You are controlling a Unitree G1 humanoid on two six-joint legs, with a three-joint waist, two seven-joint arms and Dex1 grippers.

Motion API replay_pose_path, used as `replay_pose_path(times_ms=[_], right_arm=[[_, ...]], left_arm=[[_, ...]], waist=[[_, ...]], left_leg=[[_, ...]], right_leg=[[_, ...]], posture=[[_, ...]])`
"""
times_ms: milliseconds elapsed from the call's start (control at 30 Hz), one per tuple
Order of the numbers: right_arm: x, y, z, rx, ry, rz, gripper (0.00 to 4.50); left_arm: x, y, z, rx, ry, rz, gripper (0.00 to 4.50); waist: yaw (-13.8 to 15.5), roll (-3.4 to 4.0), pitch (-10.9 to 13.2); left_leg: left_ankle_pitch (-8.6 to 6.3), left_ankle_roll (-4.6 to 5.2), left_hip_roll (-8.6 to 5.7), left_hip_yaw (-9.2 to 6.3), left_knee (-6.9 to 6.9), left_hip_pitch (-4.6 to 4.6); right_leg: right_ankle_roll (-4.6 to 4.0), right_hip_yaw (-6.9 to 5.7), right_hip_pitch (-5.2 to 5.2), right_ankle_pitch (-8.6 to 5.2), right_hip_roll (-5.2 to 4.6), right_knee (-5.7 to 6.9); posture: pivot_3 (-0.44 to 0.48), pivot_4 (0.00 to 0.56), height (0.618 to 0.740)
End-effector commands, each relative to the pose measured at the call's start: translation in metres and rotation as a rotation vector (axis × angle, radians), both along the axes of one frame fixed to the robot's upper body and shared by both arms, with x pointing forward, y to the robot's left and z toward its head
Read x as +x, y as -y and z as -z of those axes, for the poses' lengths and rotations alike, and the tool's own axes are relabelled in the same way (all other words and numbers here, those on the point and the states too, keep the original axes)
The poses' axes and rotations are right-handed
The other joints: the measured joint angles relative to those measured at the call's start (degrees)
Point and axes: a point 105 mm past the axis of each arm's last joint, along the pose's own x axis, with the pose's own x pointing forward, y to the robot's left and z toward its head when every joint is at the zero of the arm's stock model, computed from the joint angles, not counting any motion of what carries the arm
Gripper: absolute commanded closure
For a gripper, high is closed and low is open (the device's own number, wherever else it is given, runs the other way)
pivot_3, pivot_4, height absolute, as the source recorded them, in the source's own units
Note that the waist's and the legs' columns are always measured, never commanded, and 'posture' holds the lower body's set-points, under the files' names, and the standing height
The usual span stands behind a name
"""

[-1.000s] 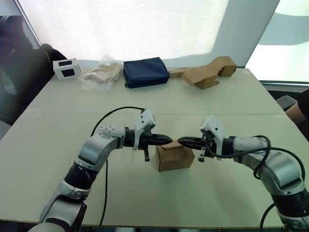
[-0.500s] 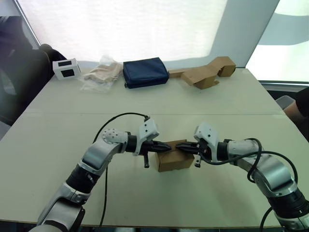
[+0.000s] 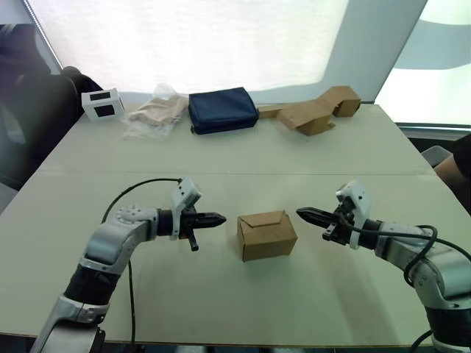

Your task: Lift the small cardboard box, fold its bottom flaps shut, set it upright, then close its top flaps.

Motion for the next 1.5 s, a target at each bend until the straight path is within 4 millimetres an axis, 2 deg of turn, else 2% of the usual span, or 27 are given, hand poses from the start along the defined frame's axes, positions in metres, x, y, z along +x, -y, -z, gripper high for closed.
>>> replay_pose_path(times_ms=[33, 133, 200, 333, 600, 1000, 1167, 1300, 1433, 1500], right_arm=[[0.0, -0.001, -0.011, 0.005, 0.06, 0.001, 4.5], [-0.002, 0.006, 0.0, -0.042, 0.033, 0.025, 4.5], [-0.005, 0.01, 0.015, -0.112, 0.002, 0.017, 4.5], [-0.016, 0.006, 0.032, -0.149, -0.055, -0.042, 4.5], [-0.035, -0.016, 0.034, -0.083, -0.106, -0.15, 4.5], [-0.041, -0.021, 0.036, -0.069, -0.125, -0.166, 4.5], [-0.038, -0.007, 0.035, -0.109, -0.112, -0.126, 4.5], [-0.031, 0.022, 0.021, -0.105, -0.087, -0.05, 4.5], [-0.038, 0.036, 0.015, -0.083, -0.103, -0.044, 4.5], [-0.044, 0.046, 0.018, -0.074, -0.13, -0.029, 4.5]], left_arm=[[-0.003, 0.003, -0.006, 0.003, 0.051, -0.002, 4.48], [-0.008, 0.006, 0.004, 0.002, 0.028, -0.004, 4.48], [-0.011, 0.011, 0.01, 0.001, 0.012, 0.006, 4.48], [-0.011, 0.015, 0.022, 0.015, -0.005, 0.009, 4.48], [-0.009, 0.022, 0.022, -0.036, -0.017, 0.013, 4.48], [0.001, 0.018, 0.019, -0.036, 0.011, -0.022, 4.48], [0.004, 0.004, 0.011, -0.03, 0.048, -0.08, 4.48], [-0.008, -0.027, 0.002, -0.03, 0.062, -0.121, 4.48], [-0.021, -0.051, -0.006, -0.048, 0.02, -0.17, 4.48], [-0.034, -0.063, -0.009, -0.055, 0.002, -0.187, 4.48]], waist=[[0.0, 0.0, 0.0], [0.0, 0.0, 0.0], [0.0, 0.0, 0.0], [0.0, 0.0, 0.0], [0.0, 0.0, 0.0], [0.0, 0.0, 0.0], [-0.1, 0.0, 0.0], [-0.2, 0.0, 0.0], [0.0, 0.0, 0.0], [0.0, 0.0, 0.0]], left_leg=[[0.0, 0.0, 0.0, 0.0, 0.0, 0.04], [-0.01, 0.01, 0.0, 0.0, -0.03, 0.06], [-0.01, 0.02, 0.01, 0.0, -0.05, 0.05], [-0.01, 0.02, -0.01, 0.02, -0.03, 0.1], [-0.01, 0.02, 0.02, 0.02, -0.04, 0.17], [-0.01, 0.02, 0.01, 0.02, -0.04, 0.18], [-0.01, 0.02, 0.01, 0.02, -0.04, 0.18], [-0.02, 0.03, 0.02, 0.03, -0.05, 0.18], [-0.02, 0.03, 0.07, 0.02, -0.05, 0.2], [-0.03, 0.03, 0.08, -0.02, -0.06, 0.21]], right_leg=[[0.0, 0.0, 0.03, 0.0, 0.0, 0.0], [0.0, 0.01, 0.04, -0.01, 0.01, -0.03], [0.0, 0.01, 0.04, -0.01, 0.01, -0.04], [0.0, 0.01, 0.09, -0.01, 0.0, -0.04], [0.0, 0.02, 0.12, -0.02, 0.04, -0.03], [0.0, 0.02, 0.14, -0.02, 0.02, -0.04], [0.0, 0.02, 0.14, -0.02, 0.03, -0.04], [0.0, 0.05, 0.13, -0.02, -0.02, -0.05], [-0.01, 0.04, 0.15, -0.02, -0.05, -0.05], [-0.01, 0.04, 0.22, -0.03, -0.07, -0.11]], posture=[[0.0, 0.15, 0.74], [0.0, 0.15, 0.74], [0.0, 0.15, 0.74], [0.0, 0.15, 0.74], [0.0, 0.15, 0.74], [0.0, 0.15, 0.74], [0.0, 0.15, 0.74], [0.0, 0.15, 0.74], [0.0, 0.15, 0.74], [0.0, 0.15, 0.74]])
